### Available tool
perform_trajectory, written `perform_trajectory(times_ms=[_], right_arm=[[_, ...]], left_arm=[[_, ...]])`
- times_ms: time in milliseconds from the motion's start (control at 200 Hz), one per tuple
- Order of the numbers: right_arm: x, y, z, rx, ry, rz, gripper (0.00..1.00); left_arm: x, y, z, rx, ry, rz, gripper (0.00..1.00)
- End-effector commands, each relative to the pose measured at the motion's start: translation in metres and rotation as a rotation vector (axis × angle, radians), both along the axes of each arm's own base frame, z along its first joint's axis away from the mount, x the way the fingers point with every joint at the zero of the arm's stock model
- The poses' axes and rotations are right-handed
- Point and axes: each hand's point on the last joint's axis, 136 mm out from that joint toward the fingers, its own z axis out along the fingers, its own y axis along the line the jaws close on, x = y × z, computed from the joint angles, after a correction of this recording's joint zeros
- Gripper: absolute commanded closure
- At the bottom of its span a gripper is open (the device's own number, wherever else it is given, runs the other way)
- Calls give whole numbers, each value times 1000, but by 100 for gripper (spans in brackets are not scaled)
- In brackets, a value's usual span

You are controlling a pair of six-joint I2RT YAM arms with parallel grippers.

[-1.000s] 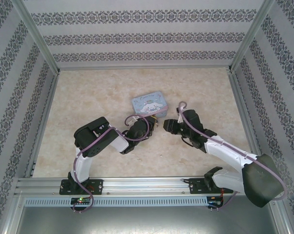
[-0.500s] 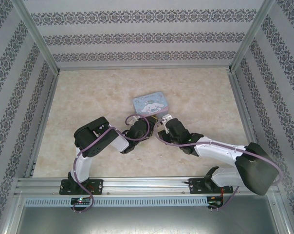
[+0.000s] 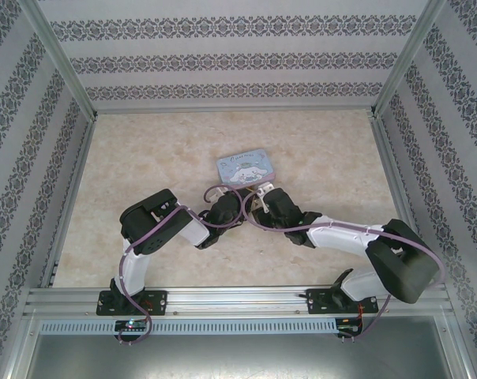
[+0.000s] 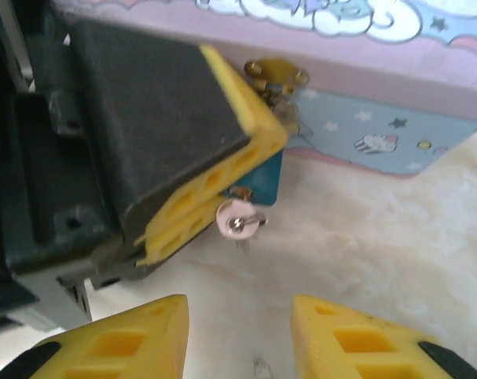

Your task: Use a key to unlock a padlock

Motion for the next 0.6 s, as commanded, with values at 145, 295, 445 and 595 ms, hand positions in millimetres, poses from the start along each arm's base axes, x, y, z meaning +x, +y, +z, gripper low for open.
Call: perform_trajectory(times_ms=[145, 295, 445, 595], right_arm=[[22, 9, 14, 41, -24, 2, 63], [25, 14, 14, 50, -15, 16, 64], [26, 16, 11, 51, -3, 19, 65], [26, 19, 10, 59, 3, 25, 70]], left_arm=[[-1, -8, 6, 17, -7, -28, 100], [-1, -8, 4, 19, -3, -29, 100], [-1, -9, 3, 19, -1, -29, 100], [0, -9, 3, 15, 0, -30, 100]])
